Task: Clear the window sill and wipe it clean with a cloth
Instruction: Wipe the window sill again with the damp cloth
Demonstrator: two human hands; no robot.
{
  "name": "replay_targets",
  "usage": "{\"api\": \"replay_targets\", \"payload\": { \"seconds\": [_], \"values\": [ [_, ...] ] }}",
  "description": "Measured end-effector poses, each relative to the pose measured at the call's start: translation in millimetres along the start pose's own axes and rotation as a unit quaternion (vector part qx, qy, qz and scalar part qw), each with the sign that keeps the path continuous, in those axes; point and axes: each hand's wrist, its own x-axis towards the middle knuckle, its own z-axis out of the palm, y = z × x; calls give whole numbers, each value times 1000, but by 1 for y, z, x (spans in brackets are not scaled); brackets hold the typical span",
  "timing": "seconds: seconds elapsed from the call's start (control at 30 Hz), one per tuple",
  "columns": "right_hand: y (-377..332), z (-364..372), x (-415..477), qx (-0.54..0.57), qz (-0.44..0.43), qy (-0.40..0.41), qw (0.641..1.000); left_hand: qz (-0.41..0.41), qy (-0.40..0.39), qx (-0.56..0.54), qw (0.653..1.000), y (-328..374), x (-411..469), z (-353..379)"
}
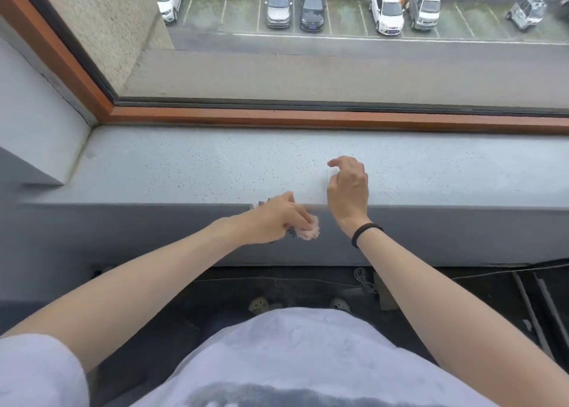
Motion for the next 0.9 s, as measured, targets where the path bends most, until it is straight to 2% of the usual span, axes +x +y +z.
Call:
{"api": "replay_targets", "payload": {
  "seconds": [0.03,0.1,0.17,0.3,0.4,0.47,0.57,0.73,0.8,0.9],
  "values": [
    [1,-1,1,-3,-7,-1,1000,0,-1,12,1000,-2,-2,-6],
    [2,-2,3,-2,-14,-7,1000,-77,98,-40,991,-5,-7,-20],
    [1,-3,4,1,-16,-17,1000,-123,189,-133,965,-8,-8,-32],
    [-2,-1,7,-21,-38,-69,997,-171,197,-187,947,-11,-11,-44],
    [-4,0,12,-35,-38,-81,995,-241,269,-234,903,-26,-14,-71],
    [-5,-2,15,-39,-37,-80,995,-273,345,-185,879,-40,-8,-98],
    [-9,-5,20,-40,-30,-81,995,-296,415,-32,860,-69,6,-126],
    [-13,-7,22,-60,-44,-83,994,-409,379,96,824,-119,40,-94],
    [-10,-10,23,-68,-52,-81,993,-405,397,116,815,-108,61,-78],
    [2,-18,26,-70,-47,-82,993,-360,396,105,839,-83,96,-67]
  ]
}}
